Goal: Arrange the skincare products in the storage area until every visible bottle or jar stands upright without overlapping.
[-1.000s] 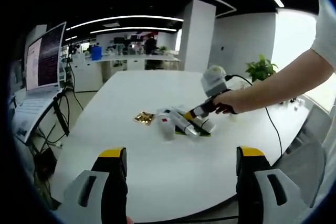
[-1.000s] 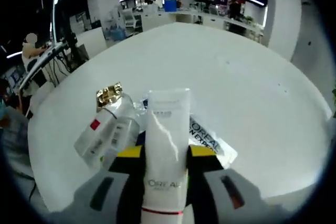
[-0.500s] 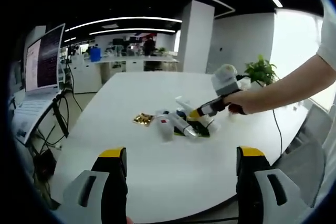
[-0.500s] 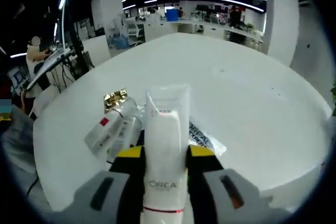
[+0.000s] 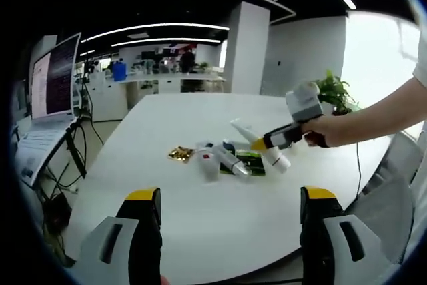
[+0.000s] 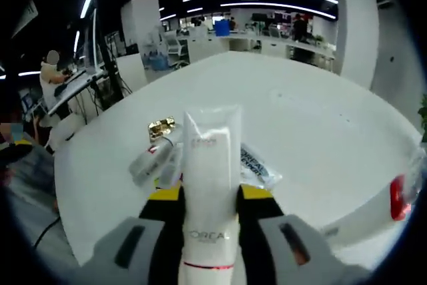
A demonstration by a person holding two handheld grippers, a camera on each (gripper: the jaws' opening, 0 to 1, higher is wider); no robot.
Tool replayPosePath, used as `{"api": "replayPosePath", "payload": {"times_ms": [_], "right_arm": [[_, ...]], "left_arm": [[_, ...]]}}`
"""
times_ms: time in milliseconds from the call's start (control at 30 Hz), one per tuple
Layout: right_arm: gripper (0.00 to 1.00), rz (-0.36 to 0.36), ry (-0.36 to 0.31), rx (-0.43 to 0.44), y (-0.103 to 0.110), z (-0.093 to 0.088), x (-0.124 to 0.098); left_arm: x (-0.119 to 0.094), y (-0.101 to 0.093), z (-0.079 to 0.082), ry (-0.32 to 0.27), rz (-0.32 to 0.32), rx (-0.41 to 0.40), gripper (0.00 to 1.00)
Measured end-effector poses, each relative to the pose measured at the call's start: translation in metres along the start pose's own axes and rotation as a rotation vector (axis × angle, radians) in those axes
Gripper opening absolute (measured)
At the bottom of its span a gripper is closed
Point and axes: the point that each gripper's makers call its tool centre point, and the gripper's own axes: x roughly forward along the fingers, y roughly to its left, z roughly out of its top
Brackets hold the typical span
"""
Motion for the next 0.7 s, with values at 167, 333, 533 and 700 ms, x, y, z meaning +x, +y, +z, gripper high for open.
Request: {"api": "replayPosePath", "payload": {"times_ms": [167, 333, 533, 700], "right_arm": [[0.30, -0.015, 0.001, 0.024, -0.002, -0.013, -0.012], [0.30, -0.022, -0.014, 0.044, 0.000, -0.020, -0.026], [0.30, -0.039, -0.056, 0.082, -0.004, -0.019, -0.044], [0.30, -0.045, -0.081, 0.095, -0.004, -0.019, -0.058]], "left_arm": [[0.000, 0.001, 0.001, -0.008, 0.009, 0.003, 0.84], [0.000, -0.001, 0.001, -0.007, 0.004, 0.015, 0.84], [0.000, -0.003, 0.001, -0.008, 0.000, 0.021, 0.84], [0.000, 0.001, 0.002, -0.013, 0.009, -0.005, 0.84]]}}
